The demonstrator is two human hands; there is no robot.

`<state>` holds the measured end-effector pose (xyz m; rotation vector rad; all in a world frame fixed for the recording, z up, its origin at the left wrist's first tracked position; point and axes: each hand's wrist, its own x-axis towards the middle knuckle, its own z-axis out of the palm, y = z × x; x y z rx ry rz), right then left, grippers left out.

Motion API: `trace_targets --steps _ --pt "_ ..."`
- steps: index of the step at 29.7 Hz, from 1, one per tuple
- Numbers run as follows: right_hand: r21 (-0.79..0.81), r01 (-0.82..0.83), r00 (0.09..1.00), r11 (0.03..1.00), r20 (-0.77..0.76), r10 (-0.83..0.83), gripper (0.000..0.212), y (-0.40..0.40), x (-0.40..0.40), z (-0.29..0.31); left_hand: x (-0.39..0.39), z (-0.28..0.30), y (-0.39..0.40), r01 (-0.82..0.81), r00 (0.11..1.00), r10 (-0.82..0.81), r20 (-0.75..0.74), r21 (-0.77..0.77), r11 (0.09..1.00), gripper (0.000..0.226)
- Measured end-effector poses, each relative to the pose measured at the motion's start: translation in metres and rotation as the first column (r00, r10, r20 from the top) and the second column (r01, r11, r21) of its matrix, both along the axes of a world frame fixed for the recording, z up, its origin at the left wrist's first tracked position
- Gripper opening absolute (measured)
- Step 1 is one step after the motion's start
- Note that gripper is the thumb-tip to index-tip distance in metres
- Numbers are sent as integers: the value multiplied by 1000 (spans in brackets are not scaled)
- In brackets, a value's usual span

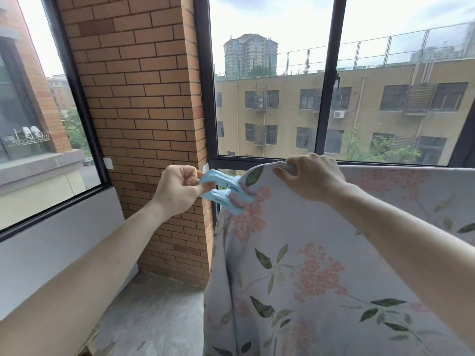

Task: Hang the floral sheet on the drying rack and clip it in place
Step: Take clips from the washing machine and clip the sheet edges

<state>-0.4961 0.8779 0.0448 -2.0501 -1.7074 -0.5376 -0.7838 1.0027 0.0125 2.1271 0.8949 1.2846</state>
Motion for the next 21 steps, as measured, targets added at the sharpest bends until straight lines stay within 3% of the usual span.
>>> trace_targets --steps 6,9,14,21 --pt "-1 6 1000 1000 -6 -6 48 -4 -1 0 2 -6 11 41 999 -38 24 -175 984 48" --pt "3 9 1000 1000 0 -9 49 -3 -2 -1 0 -11 14 119 991 -98 92 -270 956 55" --pt "11 9 1000 1000 -5 -9 47 0 0 -1 2 -14 17 292 955 -242 171 -405 866 46" --pt "11 22 1000 1000 0 -22 47 0 -4 -4 -1 -15 17 276 961 -255 104 -389 879 41"
